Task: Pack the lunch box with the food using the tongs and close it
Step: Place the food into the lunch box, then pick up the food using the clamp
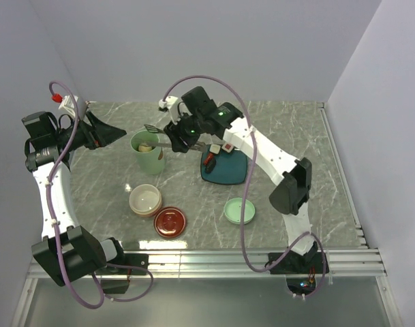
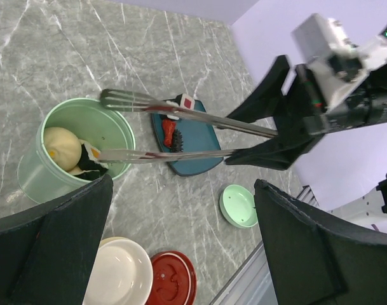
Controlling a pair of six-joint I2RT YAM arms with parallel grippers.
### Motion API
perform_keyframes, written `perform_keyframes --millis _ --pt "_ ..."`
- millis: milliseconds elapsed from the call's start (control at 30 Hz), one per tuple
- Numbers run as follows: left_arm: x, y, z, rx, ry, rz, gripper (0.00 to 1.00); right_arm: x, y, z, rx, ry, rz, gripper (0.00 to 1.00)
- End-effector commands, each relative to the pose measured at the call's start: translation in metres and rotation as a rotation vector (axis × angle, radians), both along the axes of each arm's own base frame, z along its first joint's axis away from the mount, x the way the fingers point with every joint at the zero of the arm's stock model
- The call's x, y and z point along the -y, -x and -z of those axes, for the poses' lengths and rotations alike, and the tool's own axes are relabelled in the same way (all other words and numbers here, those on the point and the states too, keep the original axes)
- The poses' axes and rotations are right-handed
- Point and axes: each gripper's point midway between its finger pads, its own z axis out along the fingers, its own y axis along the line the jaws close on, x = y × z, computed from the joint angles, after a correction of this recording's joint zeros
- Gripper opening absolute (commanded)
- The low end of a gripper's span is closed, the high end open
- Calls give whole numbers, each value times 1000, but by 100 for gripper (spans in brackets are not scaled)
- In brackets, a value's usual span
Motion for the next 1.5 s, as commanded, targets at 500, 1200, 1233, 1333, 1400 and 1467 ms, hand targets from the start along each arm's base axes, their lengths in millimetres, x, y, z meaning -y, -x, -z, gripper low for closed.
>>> perform_keyframes --millis 500,1200,1233,1333,1400,1467 --pt "2 5 -23 92 -54 26 99 241 -15 17 48 178 286 57" --pt "1 3 -18 77 -42 22 99 287 -36 96 4 361 323 56" --pt "0 2 -17 76 -43 20 99 287 -39 95 9 362 325 57" --pt "0 2 -15 75 -45 19 99 287 -43 97 8 365 326 59" --pt "0 2 -15 76 -46 16 99 285 -44 101 0 367 320 59" --pt "0 1 -13 69 -40 18 99 284 -47 103 -6 364 320 59"
